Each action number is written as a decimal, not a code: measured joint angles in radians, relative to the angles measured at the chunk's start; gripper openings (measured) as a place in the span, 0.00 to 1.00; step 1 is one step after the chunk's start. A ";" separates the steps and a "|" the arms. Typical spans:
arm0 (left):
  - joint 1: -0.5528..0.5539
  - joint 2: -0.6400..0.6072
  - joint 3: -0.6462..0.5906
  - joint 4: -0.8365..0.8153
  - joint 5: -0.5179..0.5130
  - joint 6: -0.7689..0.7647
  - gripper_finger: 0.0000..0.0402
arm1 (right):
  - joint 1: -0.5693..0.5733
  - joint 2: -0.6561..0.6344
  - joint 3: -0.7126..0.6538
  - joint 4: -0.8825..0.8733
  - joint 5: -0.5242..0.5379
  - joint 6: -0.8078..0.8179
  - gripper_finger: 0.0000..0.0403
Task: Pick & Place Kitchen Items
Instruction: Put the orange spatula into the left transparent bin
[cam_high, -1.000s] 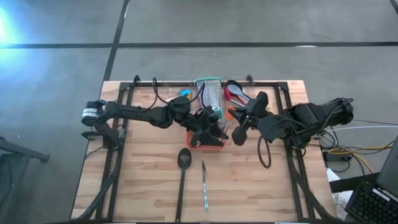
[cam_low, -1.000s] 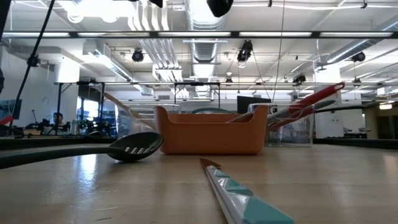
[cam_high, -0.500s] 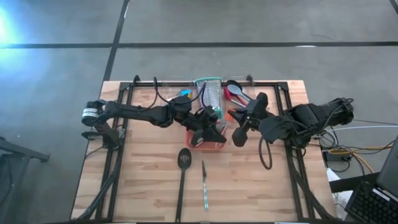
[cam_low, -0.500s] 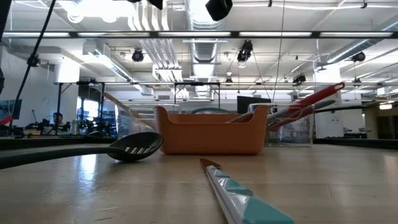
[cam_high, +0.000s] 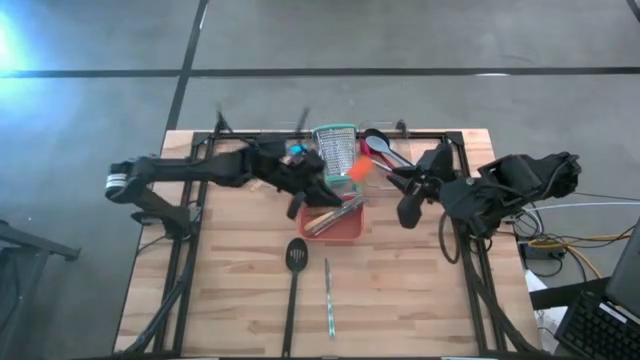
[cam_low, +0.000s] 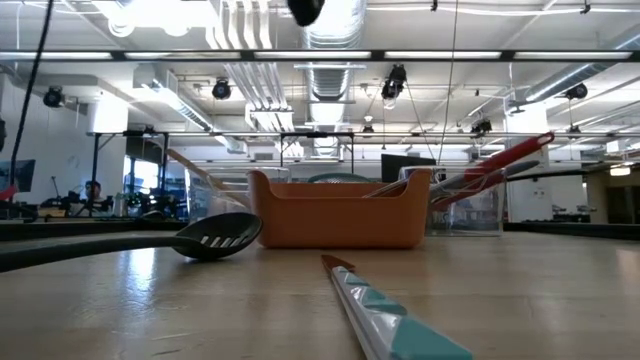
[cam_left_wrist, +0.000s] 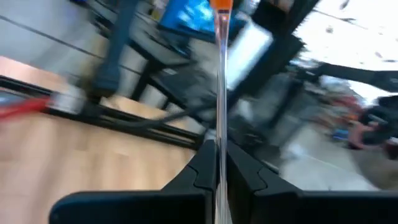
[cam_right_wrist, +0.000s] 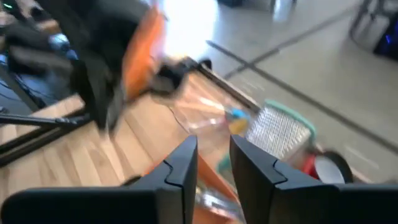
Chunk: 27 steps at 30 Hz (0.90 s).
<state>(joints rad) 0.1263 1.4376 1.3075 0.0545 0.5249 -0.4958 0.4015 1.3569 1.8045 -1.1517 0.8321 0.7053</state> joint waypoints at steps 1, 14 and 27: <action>0.011 -0.026 0.000 -0.039 -0.031 0.026 0.04 | 0.000 -0.004 0.000 -0.039 -0.007 0.039 0.23; 0.221 -0.243 0.000 -0.728 -0.624 0.226 0.04 | 0.000 -0.015 -0.047 -0.288 -0.044 0.309 0.29; 0.467 -0.034 -0.002 -0.949 -0.462 0.142 0.04 | 0.000 0.005 -0.055 -0.272 -0.021 0.316 0.23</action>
<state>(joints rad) 0.5932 1.4035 1.3060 -0.8941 0.0625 -0.3539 0.4011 1.3621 1.7500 -1.4238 0.8113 1.0217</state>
